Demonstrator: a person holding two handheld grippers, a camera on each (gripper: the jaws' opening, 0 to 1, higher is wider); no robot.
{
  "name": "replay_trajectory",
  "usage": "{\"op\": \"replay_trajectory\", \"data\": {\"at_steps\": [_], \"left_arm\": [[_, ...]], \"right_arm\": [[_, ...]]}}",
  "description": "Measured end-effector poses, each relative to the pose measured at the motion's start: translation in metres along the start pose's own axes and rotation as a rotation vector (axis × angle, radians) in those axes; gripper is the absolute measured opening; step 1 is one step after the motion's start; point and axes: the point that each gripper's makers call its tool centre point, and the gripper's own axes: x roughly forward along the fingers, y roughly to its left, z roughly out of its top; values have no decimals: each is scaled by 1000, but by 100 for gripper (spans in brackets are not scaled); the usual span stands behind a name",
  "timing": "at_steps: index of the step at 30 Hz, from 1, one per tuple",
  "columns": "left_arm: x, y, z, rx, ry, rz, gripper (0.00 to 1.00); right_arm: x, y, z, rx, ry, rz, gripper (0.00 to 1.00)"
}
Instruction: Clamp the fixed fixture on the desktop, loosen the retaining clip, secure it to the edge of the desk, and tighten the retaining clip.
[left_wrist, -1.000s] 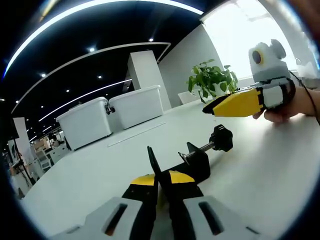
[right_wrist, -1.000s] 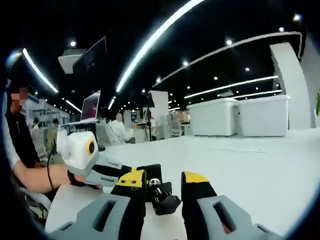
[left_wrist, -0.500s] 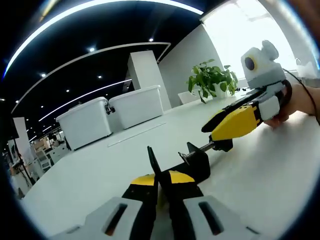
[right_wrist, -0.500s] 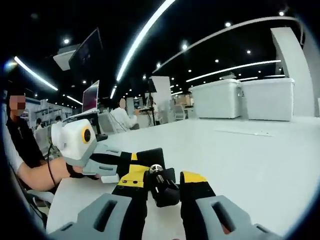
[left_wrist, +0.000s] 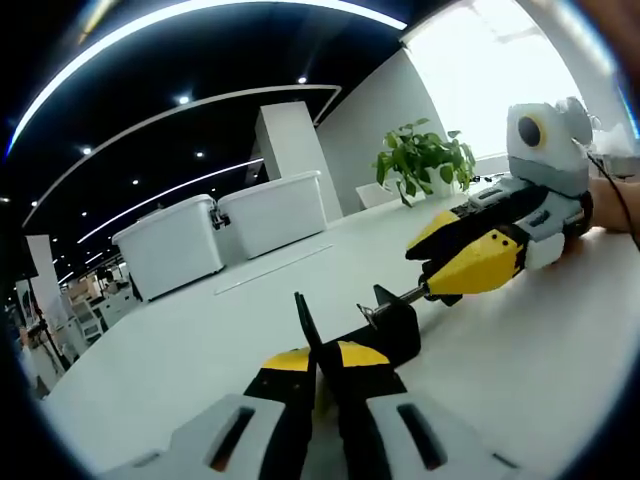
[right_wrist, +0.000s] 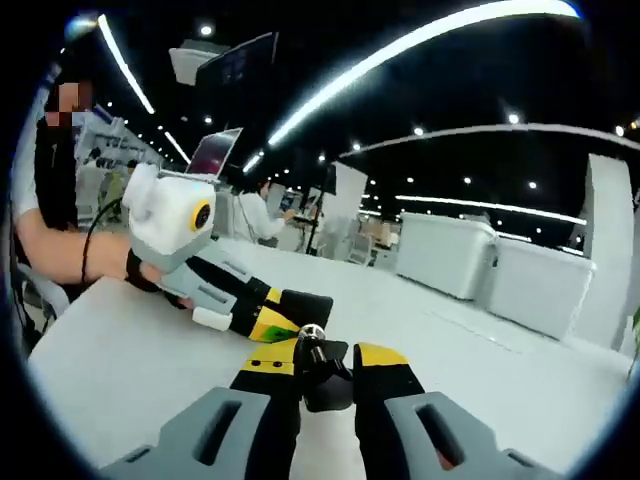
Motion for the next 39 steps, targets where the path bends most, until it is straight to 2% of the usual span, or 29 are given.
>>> {"op": "replay_trajectory", "data": {"at_steps": [2,4,6,8,10,11,12,14,16,19,22,24,29,30,32,37,38,39], "left_arm": [[0,0,0,-1,1,1,7],[0,0,0,-1,1,1,7],[-1,-1,0,0,1,1,7],[-1,-1,0,-2,3,1,7],[-1,-1,0,-1,3,1,7],[-1,-1,0,-1,3,0,7],[-1,-1,0,-2,3,0,7],[-1,0,0,-1,2,0,7],[-1,0,0,-2,2,0,7],[-1,0,0,-2,2,0,7],[-1,0,0,-2,2,-1,7],[-1,0,0,-2,2,-1,7],[-1,0,0,-3,3,-2,7],[-1,0,0,-3,3,-1,7],[-1,0,1,-3,3,-2,7],[-1,0,1,-2,3,-3,7],[-1,0,1,-2,3,-3,7],[-1,0,1,-2,3,-3,7]], "right_arm": [[1,1,0,-91,5,-6,19],[1,5,0,-250,12,0,19],[2,8,-1,-296,21,-5,20],[3,6,-1,-282,23,-10,21],[2,5,-1,-240,22,-8,22],[2,5,-1,-182,20,4,25],[2,0,-4,-36,20,8,29],[1,-10,-3,182,13,8,33],[1,-20,-5,276,10,0,32],[1,-22,-6,306,10,15,31],[3,-15,-12,328,49,41,30],[5,-16,-20,309,91,28,28],[6,-13,-18,315,83,39,25],[5,-12,-18,301,79,40,25],[5,-12,-16,206,63,34,25],[4,-3,-12,-185,65,-10,25],[5,-2,-13,-226,73,-11,25],[5,-1,-13,-220,72,-13,25]]}}
